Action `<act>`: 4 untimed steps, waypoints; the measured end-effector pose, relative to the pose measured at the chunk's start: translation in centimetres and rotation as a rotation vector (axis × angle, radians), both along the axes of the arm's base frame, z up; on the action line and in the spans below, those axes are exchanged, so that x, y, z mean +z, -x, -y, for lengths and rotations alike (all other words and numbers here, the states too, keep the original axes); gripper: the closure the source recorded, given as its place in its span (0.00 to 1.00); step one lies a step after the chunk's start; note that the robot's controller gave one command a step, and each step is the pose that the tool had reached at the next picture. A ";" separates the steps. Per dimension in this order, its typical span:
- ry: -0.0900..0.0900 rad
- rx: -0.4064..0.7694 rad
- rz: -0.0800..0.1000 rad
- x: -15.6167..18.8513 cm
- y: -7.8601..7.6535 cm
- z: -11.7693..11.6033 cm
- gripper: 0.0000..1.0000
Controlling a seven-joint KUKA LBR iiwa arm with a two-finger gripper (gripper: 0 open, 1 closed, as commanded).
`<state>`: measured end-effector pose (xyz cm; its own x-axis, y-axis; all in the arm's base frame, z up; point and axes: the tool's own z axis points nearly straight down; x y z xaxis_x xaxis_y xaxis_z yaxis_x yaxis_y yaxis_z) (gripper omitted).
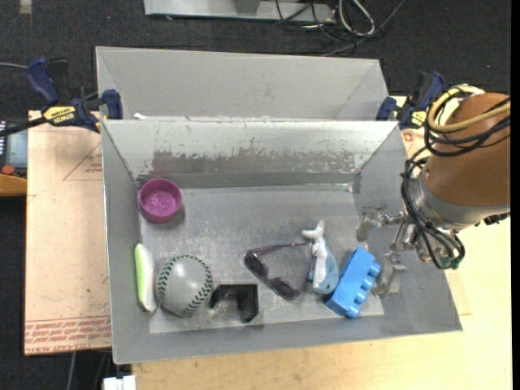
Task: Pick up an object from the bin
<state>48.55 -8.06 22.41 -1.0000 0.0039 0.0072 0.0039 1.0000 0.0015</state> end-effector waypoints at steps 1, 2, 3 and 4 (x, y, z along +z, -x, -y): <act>0.001 0.004 0.008 0.4 -0.2 -0.1 0.00; -0.004 0.492 0.004 -6.3 -3.0 0.2 0.00; -0.002 0.480 0.010 -6.4 -2.2 0.4 0.00; -0.009 1.007 0.006 -8.0 -3.6 0.8 0.00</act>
Offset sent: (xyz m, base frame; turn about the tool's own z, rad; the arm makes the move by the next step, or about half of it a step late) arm 0.0299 -0.0030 -0.0641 -0.5091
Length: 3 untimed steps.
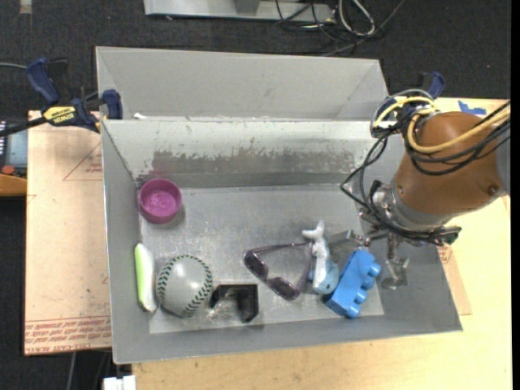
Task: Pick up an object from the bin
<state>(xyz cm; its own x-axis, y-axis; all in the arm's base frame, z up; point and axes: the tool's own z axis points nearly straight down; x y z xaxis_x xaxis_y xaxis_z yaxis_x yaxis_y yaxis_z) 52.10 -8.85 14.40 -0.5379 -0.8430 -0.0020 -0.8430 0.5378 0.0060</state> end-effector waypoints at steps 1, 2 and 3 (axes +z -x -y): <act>-0.001 -0.110 0.011 -7.3 0.6 1.1 0.00; 0.000 0.479 0.019 -7.0 0.2 -0.1 1.00; -0.001 0.477 0.019 -7.0 0.2 0.0 1.00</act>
Offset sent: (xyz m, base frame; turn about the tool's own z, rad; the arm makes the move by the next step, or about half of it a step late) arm -0.0063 -0.0009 -0.0740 -0.4827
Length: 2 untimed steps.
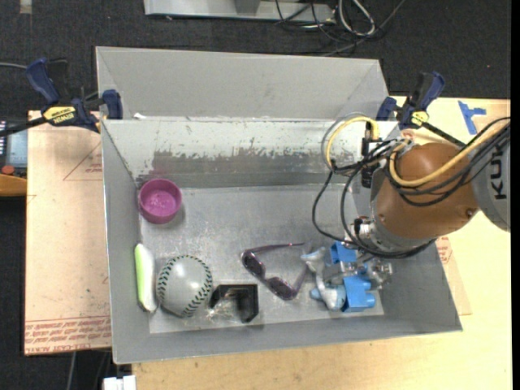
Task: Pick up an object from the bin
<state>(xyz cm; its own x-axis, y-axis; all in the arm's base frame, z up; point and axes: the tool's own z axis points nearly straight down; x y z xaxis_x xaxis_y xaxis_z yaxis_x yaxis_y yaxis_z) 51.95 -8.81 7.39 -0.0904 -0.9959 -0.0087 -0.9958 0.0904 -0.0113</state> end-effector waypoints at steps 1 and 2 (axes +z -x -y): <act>0.000 -0.001 0.000 0.2 0.0 0.0 1.00; 0.001 -0.003 0.002 0.4 -0.1 0.0 1.00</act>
Offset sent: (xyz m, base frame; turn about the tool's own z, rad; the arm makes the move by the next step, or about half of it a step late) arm 0.0002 0.0000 0.0035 0.0007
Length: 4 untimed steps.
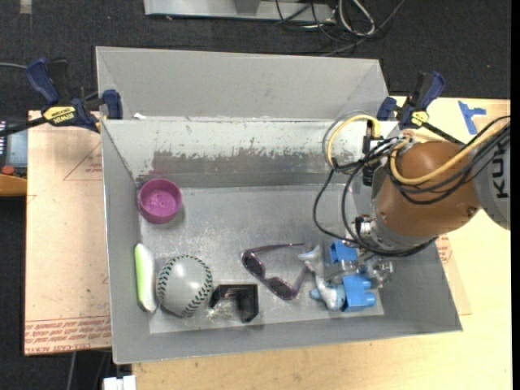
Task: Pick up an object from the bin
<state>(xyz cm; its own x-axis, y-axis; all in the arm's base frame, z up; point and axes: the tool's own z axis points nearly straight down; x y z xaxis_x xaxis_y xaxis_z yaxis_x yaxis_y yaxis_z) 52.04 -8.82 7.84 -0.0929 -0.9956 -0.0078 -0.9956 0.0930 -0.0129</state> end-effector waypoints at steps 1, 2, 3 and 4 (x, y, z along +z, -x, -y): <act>0.000 -0.001 0.000 0.2 0.0 0.0 1.00; 0.000 -0.003 -0.001 0.6 0.0 0.0 1.00; -0.001 -0.003 -0.002 1.1 0.0 0.0 1.00; -0.003 -0.003 -0.010 2.0 0.2 -0.1 1.00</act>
Offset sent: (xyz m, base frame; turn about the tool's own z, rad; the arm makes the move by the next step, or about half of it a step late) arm 0.0000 -0.0001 0.0144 0.0004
